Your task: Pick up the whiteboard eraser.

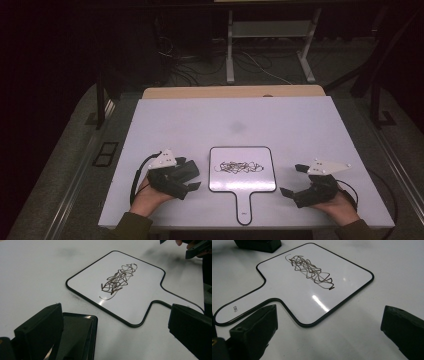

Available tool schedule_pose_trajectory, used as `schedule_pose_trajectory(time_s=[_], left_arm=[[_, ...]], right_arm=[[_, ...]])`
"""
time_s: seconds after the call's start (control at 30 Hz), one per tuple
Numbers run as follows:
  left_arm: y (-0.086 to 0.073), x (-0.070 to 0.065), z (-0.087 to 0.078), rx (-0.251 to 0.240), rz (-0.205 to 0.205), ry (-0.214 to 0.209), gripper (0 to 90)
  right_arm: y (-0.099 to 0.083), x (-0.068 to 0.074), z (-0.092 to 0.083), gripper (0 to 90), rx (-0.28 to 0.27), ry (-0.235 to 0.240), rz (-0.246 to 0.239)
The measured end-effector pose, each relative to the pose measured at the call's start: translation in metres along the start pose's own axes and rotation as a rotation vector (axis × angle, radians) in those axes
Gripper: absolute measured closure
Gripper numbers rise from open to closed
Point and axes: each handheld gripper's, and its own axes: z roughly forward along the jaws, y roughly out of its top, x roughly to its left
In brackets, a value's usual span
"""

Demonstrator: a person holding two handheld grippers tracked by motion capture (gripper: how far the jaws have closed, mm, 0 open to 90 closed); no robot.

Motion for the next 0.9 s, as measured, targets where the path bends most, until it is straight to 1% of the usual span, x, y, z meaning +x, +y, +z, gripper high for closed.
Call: schedule_pose_trajectory(time_s=[0.03,0.13,0.2,0.23,0.3,0.37,0.5,0.6,0.63,0.73,0.83,0.9], left_arm=[[0.0,0.0,0.0,0.0,-0.001,0.001,0.0],[0.002,-0.001,0.001,0.002,-0.003,0.002,0.0],[0.003,-0.003,0.0,-0.004,0.005,0.001,0.0],[0.004,-0.004,0.001,0.007,0.015,0.002,0.0],[0.005,-0.005,0.001,0.009,0.015,0.001,0.0],[0.007,-0.007,0.001,0.019,0.032,-0.001,0.0],[0.009,-0.008,0.001,0.026,0.041,-0.006,0.0],[0.012,-0.007,0.003,0.035,0.045,-0.007,0.0],[0.013,-0.005,0.004,0.041,0.041,-0.007,0.0],[0.015,-0.003,0.004,0.041,0.038,-0.009,0.0],[0.019,0.0,0.006,0.036,0.038,-0.019,0.0],[0.021,0.002,0.009,0.046,0.046,-0.026,0.0]], right_arm=[[-0.001,-0.001,-0.002,0.0,-0.009,0.003,0.009],[-0.002,-0.002,-0.003,0.0,-0.013,0.005,0.012],[-0.003,-0.003,-0.004,0.0,-0.013,0.008,0.012],[-0.003,-0.003,-0.005,0.0,-0.018,0.007,0.014],[-0.002,-0.003,-0.005,0.0,-0.025,0.004,0.01],[-0.002,-0.002,-0.005,0.0,-0.029,0.004,0.01],[-0.002,0.0,-0.004,0.0,-0.029,0.01,0.006],[-0.002,0.0,-0.004,0.0,-0.028,0.009,0.009],[-0.002,0.0,-0.004,0.0,-0.03,0.008,0.009],[-0.002,-0.001,-0.004,0.0,-0.038,0.009,0.014],[-0.002,-0.001,-0.005,0.0,-0.039,0.015,0.016],[-0.002,-0.001,-0.005,0.0,-0.04,0.017,0.018]])
